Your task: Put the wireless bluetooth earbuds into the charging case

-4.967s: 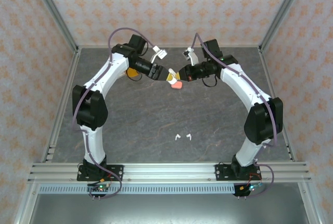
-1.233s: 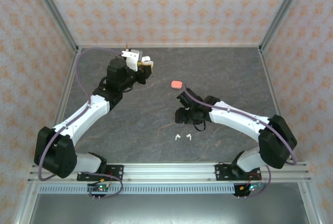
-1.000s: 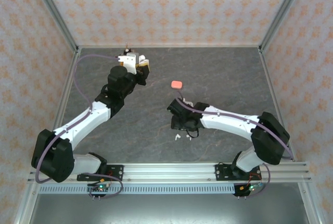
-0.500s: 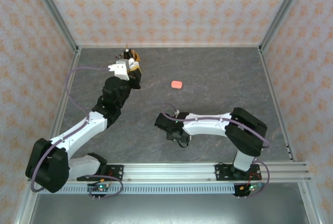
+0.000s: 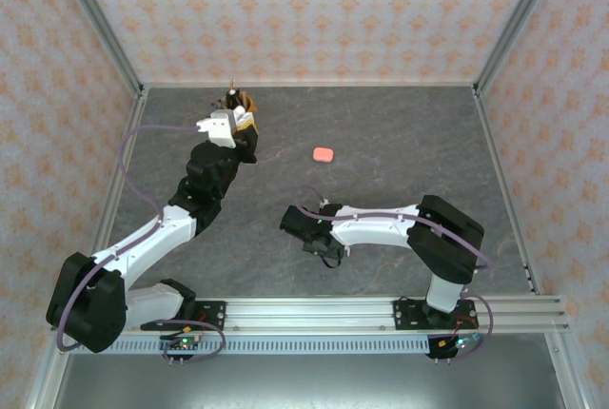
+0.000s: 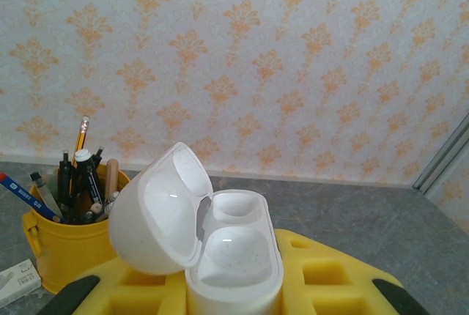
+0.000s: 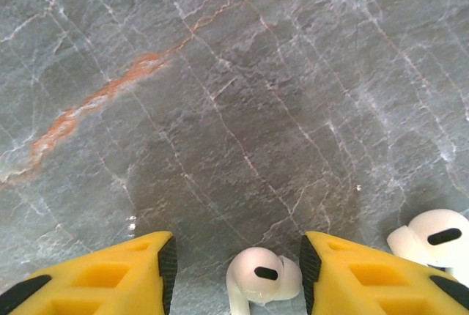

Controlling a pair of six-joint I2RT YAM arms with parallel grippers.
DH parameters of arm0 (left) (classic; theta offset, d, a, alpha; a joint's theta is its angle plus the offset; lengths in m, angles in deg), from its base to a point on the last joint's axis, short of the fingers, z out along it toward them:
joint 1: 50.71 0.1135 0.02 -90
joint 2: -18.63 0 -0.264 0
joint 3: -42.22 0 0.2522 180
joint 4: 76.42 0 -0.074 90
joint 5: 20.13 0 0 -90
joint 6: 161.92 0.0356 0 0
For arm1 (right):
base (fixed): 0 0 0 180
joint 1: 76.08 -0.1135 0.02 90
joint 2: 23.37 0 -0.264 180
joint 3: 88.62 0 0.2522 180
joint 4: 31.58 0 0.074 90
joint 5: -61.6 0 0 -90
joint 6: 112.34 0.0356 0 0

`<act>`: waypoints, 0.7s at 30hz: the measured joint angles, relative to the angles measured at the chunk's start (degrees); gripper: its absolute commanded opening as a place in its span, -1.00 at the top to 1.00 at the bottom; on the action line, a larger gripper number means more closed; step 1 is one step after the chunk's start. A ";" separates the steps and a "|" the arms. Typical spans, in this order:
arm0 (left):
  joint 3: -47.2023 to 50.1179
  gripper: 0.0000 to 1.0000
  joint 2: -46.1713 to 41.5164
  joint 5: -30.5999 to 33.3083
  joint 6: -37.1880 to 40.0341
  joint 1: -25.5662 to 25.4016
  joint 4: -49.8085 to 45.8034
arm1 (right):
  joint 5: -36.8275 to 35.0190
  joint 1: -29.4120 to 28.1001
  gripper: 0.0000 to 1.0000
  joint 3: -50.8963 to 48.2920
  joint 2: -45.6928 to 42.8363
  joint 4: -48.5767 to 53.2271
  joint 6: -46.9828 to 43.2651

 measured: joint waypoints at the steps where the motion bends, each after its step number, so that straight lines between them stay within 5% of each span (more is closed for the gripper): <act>1: 0.04 1.00 0.00 0.00 0.04 0.00 0.15 | 0.00 0.00 0.04 0.00 0.00 0.04 0.15; 21: 0.37 1.00 0.00 -1.44 0.83 -0.76 0.76 | -0.17 0.02 0.11 -1.40 -1.05 -0.81 2.03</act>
